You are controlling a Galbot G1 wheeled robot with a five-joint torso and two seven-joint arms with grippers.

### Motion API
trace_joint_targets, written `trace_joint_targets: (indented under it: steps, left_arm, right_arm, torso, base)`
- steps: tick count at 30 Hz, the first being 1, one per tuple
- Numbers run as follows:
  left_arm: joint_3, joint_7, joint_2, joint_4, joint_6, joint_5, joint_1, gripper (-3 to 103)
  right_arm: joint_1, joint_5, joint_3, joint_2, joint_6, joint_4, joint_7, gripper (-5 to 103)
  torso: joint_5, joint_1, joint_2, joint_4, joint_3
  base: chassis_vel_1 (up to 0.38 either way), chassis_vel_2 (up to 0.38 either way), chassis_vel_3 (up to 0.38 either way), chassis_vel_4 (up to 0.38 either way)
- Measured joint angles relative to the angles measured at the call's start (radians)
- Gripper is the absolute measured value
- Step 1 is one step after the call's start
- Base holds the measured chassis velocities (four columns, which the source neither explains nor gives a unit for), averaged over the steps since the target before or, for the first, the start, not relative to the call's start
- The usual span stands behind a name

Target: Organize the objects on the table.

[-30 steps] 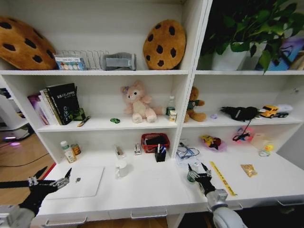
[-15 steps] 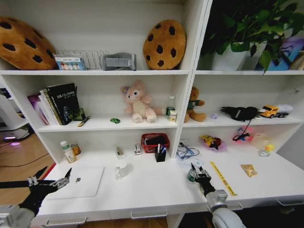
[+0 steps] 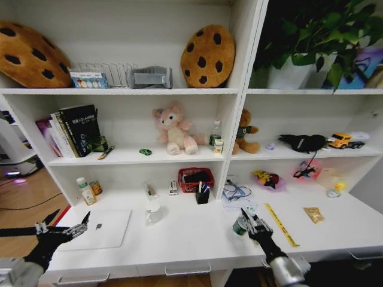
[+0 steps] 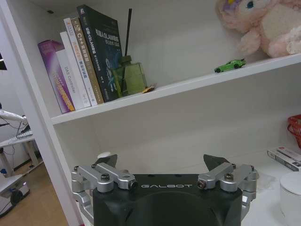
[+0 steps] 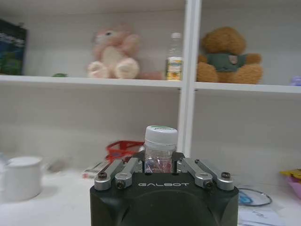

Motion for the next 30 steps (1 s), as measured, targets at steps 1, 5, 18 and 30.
trace_joint_targets:
  steps: [1, 5, 18, 30]
  left_arm:
    - [0.0, 0.0, 0.0, 0.0, 0.0, 0.0, 0.0, 100]
    - [0.0, 0.0, 0.0, 0.0, 0.0, 0.0, 0.0, 100]
    - [0.0, 0.0, 0.0, 0.0, 0.0, 0.0, 0.0, 100]
    - [0.0, 0.0, 0.0, 0.0, 0.0, 0.0, 0.0, 100]
  right_arm:
    - [-0.052, -0.051, 0.002, 0.032, 0.067, -0.018, -0.034, 27]
    - [-0.163, -0.139, -0.005, 0.072, 0.204, -0.115, -0.054, 27]
    - [-0.173, -0.143, -0.044, 0.089, 0.366, -0.455, 0.014, 27]
    - [-0.114, -0.117, -0.025, 0.073, 0.353, -0.483, 0.02, 27]
  torso:
    - [0.0002, 0.0, 0.0, 0.0, 0.0]
    - [0.0003, 0.0, 0.0, 0.0002, 0.0]
    - [0.0006, 0.0, 0.0, 0.0003, 0.0]
    - [0.0003, 0.0, 0.0, 0.0005, 0.0]
  base:
    - [0.0, 0.0, 0.0, 0.0]
    - [0.0, 0.0, 0.0, 0.0]
    - [0.0, 0.0, 0.0, 0.0]
    - [-0.022, -0.058, 0.022, 0.072]
